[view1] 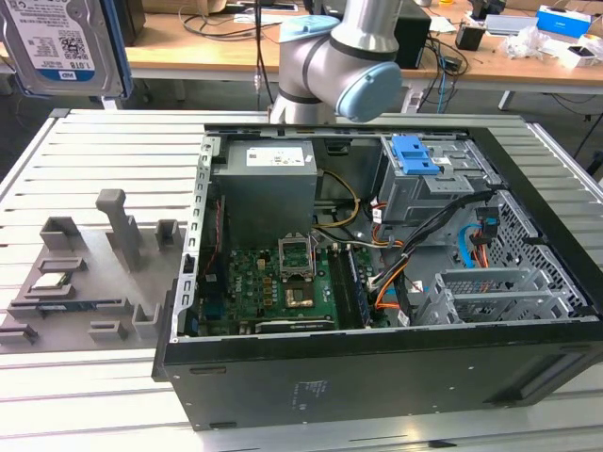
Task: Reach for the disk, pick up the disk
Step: 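Pick up the disk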
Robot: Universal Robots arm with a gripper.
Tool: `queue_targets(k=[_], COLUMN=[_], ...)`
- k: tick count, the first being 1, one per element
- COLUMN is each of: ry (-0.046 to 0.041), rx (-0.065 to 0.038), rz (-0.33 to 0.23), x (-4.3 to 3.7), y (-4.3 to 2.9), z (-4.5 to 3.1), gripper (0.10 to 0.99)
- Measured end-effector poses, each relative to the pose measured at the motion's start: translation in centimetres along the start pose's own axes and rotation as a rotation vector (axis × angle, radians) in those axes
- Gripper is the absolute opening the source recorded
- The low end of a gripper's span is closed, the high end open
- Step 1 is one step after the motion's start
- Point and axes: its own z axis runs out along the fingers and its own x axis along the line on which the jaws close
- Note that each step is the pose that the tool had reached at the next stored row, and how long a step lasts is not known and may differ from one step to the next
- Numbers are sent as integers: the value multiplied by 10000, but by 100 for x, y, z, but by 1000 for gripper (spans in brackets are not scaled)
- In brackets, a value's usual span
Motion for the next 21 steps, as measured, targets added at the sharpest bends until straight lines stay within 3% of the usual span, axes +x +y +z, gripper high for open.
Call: queue_targets(k=[1, 12, 21], ry=[-1, 0, 0], rx=[0, -11, -11], rz=[1, 0, 1], x=[-1, -4, -6], y=[-60, -295, -378], z=[-2, 21, 55], gripper=[369, 369, 369])
